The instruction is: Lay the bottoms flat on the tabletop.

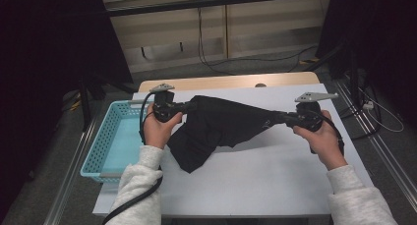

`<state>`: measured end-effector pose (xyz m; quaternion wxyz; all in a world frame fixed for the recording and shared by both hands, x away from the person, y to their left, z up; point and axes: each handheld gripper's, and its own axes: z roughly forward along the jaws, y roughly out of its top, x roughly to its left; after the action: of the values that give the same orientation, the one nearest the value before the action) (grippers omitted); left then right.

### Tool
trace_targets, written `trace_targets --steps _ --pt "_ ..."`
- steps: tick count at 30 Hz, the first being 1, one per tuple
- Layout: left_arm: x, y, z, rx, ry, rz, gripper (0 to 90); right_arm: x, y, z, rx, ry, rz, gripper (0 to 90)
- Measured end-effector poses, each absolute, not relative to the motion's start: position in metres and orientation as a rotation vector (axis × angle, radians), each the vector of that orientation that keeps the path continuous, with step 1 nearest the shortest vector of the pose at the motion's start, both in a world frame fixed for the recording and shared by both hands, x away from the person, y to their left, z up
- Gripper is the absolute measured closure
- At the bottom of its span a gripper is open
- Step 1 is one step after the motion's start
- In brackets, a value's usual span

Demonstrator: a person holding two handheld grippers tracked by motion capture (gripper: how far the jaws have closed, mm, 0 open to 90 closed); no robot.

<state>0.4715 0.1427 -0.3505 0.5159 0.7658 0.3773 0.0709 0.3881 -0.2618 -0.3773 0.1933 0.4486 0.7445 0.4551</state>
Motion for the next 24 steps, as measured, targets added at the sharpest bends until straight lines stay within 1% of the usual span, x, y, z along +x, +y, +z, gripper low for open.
trace_targets --steps 10,14,17,18,19,20,21,22,23,24 --pt "0.486 0.143 -0.356 1.851 0.927 0.152 84.9 0.409 -0.259 -0.385 1.279 2.118 1.246 87.2" --pt "0.499 0.143 -0.358 1.849 0.952 0.144 85.0 0.422 -0.257 -0.39 1.304 2.156 1.228 87.5" --pt "0.522 0.141 -0.351 1.82 0.979 0.175 85.2 0.448 -0.252 -0.385 1.315 2.145 1.17 87.8" --pt "0.531 0.139 -0.347 1.794 0.987 0.209 85.0 0.462 -0.251 -0.379 1.343 2.081 1.19 87.5" --pt "0.539 0.137 -0.343 1.779 0.991 0.267 84.1 0.476 -0.25 -0.372 1.377 1.982 1.233 84.0" --pt "0.546 0.134 -0.342 1.766 1.01 0.298 79.1 0.488 -0.247 -0.367 1.396 1.884 1.263 70.7" --pt "0.55 0.13 -0.342 1.778 1.058 0.318 61.6 0.497 -0.242 -0.364 1.395 1.85 1.27 58.4" --pt "0.551 0.127 -0.344 1.798 1.071 0.349 40.9 0.502 -0.236 -0.362 1.397 1.847 1.246 55.6" --pt "0.549 0.125 -0.346 1.817 1.059 0.363 36.0 0.502 -0.231 -0.363 1.389 1.856 1.223 54.5" --pt "0.546 0.123 -0.349 1.824 1.057 0.346 35.0 0.499 -0.227 -0.366 1.384 1.87 1.235 49.1"
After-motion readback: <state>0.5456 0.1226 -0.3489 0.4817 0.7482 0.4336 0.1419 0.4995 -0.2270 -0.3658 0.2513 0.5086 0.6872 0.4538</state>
